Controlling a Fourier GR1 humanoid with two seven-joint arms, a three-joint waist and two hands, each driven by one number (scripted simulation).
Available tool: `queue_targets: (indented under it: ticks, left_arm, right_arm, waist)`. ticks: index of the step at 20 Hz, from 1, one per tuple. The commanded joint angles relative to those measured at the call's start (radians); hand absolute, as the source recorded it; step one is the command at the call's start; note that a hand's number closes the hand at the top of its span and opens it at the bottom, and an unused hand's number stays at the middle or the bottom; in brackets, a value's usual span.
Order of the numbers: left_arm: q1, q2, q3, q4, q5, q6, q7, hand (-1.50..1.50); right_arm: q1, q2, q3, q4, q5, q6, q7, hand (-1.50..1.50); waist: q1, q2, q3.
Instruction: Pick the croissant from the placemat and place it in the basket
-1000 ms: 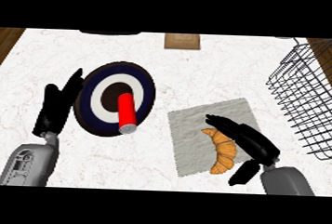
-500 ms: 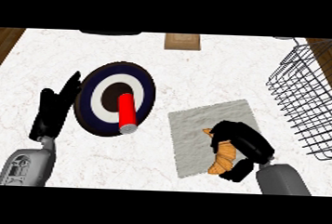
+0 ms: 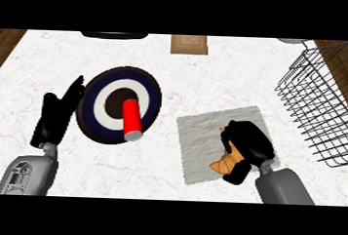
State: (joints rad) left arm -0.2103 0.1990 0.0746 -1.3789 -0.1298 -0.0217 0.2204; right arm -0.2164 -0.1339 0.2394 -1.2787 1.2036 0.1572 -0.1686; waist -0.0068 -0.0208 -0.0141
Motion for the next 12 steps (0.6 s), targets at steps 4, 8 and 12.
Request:
queue_targets:
  ticks: [4,8,12]
  left_arm:
    - [0.015,-0.010,0.004,0.005,-0.004,0.010,-0.017,0.00]
    - [0.011,-0.018,-0.009,-0.017,-0.012,0.013,0.020,0.00]
    - [-0.003,-0.008,0.001,-0.068,0.001,0.008,0.067,0.00]
  right_arm:
    - [-0.029,0.106,0.123,-0.161,0.224,0.115,0.358,1.50]
    - [0.063,0.131,0.085,-0.284,-0.019,0.087,0.360,1.50]
    - [0.060,0.133,0.060,-0.493,-0.174,0.136,0.443,1.50]
  waist:
    - [0.002,0.017,0.013]
    - [0.002,0.017,0.014]
    - [-0.001,0.013,0.015]
